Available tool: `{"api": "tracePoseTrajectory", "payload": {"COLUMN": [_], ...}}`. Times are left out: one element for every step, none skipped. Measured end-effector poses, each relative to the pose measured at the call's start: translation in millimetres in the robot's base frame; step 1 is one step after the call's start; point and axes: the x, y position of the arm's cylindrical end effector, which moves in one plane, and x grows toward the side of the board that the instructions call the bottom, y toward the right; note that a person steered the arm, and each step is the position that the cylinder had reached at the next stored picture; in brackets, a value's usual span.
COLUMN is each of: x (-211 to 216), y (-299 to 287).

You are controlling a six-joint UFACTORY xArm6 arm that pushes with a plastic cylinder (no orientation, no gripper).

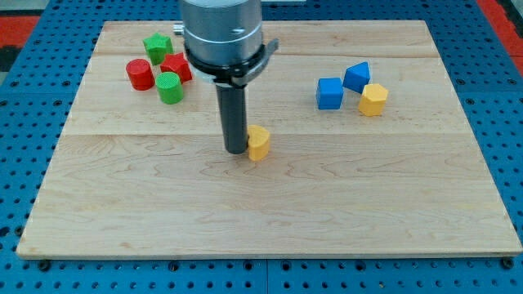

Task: Move the yellow heart close to hexagon

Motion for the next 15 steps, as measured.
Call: {"api": "tracePoseTrajectory", "payload": {"x": [1,2,2,-4,28,39,38,29,8,-11,-22,7,-7,-43,-44], "y": [20,53,92,109,108,112,112,125,137,138,138,123,110,101,101]}}
